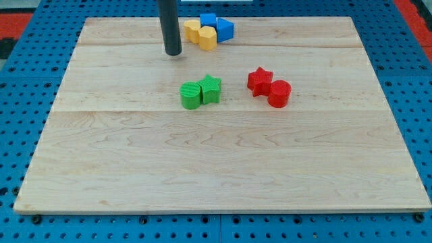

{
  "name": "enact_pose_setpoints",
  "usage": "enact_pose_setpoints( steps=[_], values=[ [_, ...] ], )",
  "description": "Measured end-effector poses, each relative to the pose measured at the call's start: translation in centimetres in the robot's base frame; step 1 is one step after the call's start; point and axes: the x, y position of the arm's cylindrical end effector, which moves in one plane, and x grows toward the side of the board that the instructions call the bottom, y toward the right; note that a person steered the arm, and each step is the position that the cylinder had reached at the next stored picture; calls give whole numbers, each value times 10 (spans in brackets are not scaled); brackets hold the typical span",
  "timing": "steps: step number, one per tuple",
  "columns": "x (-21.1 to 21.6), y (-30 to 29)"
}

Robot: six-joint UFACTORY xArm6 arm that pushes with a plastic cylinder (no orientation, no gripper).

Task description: Point your arm to blue triangle

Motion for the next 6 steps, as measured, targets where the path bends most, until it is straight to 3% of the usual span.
enact_pose_setpoints(
  steps=[1, 2, 3, 6],
  values=[
    [-5, 124],
    [-32, 208],
    [-94, 186],
    [-111, 84]
  ],
)
